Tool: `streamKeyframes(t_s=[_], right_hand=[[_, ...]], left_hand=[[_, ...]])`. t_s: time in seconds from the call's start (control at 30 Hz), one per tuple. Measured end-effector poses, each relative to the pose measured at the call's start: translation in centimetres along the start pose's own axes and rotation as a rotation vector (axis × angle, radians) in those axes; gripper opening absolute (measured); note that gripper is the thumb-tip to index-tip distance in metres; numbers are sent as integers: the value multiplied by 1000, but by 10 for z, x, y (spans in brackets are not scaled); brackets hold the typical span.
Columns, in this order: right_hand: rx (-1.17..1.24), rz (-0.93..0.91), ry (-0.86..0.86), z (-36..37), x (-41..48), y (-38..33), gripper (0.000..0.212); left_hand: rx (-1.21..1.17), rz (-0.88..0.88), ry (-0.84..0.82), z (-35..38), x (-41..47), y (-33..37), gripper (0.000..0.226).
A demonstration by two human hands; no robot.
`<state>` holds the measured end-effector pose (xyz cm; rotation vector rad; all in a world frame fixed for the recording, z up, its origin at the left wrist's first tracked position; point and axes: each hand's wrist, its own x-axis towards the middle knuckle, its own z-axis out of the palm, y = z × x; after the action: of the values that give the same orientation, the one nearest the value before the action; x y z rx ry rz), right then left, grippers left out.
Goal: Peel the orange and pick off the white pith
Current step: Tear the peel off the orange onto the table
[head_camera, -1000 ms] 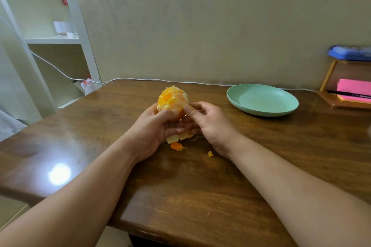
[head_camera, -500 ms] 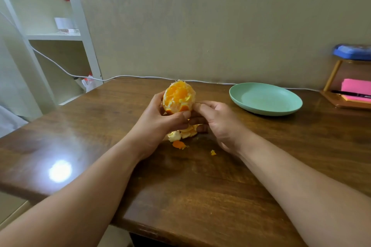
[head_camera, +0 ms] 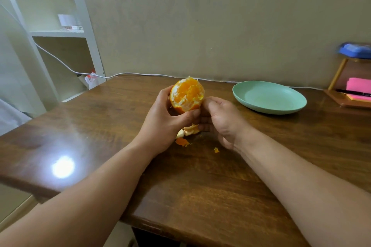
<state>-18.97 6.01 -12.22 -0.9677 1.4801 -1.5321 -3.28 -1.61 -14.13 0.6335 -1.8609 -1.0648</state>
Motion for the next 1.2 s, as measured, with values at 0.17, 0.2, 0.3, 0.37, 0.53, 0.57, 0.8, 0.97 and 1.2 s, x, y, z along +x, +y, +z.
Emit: streamKeyframes(t_s=[0.17,0.2,0.3,0.37,0.53,0.57,0.8,0.97,1.2], right_hand=[[10,17,-14,-1,-3,-5,20],[19,2,-1,-1,-3,-5,18],[49,-61,17,-1,-2,-4,14],[63,-47,-8,-1,-2,-5,14],[6,5,-84,-7,-3,-7,24],[-23,-19,-57,-9,-3,-7,23],[-369,-126,3,-18,2,-4,21],[-325,-100,-20,-18,1,-6,21],[-88,-72,-33,-12,0,-5,16]], left_hand=[[65,5,-6,0,-1,1,83],[56,4,-2,1,-1,1,82],[-61,-27,-9,1,-1,1,79],[-99,-42,-20,0,-1,1,79],[17,16,-87,-1,0,-2,84],[-3,-5,-131,-1,1,0,81],[-495,-339,-136,-1,9,6,45],[-552,-369,-134,-3,8,11,41],[-640,-424,-78,-3,6,14,45]])
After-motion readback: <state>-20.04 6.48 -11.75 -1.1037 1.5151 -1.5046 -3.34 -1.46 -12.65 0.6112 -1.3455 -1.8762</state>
